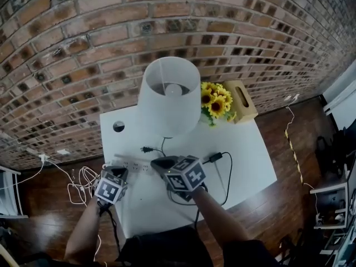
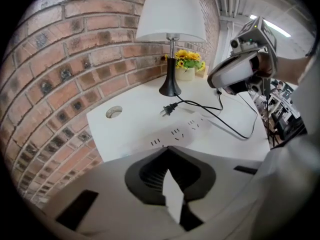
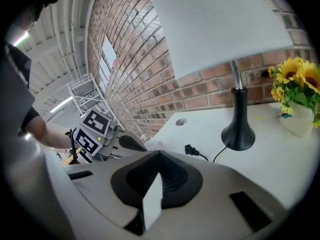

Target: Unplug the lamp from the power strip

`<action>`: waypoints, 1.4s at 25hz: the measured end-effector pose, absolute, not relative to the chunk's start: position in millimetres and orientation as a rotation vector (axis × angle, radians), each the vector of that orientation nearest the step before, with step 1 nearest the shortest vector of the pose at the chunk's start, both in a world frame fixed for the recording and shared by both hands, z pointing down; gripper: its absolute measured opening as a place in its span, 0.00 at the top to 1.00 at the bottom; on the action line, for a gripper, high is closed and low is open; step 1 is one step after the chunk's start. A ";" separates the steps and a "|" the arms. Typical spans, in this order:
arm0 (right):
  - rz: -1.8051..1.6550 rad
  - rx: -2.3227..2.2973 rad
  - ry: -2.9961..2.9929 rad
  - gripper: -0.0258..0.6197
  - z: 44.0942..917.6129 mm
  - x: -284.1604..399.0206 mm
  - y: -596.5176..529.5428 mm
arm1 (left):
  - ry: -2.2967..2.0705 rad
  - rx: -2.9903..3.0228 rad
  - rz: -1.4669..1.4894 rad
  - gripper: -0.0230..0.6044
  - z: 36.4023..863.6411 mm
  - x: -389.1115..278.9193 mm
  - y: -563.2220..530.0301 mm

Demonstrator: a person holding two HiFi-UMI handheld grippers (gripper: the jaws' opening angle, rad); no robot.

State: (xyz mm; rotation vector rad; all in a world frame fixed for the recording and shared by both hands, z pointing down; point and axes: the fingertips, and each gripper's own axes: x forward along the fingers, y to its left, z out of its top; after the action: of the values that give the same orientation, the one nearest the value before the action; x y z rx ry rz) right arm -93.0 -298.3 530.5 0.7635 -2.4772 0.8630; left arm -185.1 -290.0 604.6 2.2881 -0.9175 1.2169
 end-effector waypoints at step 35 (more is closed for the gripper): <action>0.679 0.512 -2.692 0.98 444.1 -138.8 -220.6 | -1.130 2.374 0.638 0.93 467.9 -186.0 -251.7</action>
State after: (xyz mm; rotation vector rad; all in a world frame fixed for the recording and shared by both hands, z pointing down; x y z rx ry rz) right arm -138.8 -220.6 444.1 0.5125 -2.6925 0.6792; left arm -186.0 -251.7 467.9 2.3739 -1.1298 0.6381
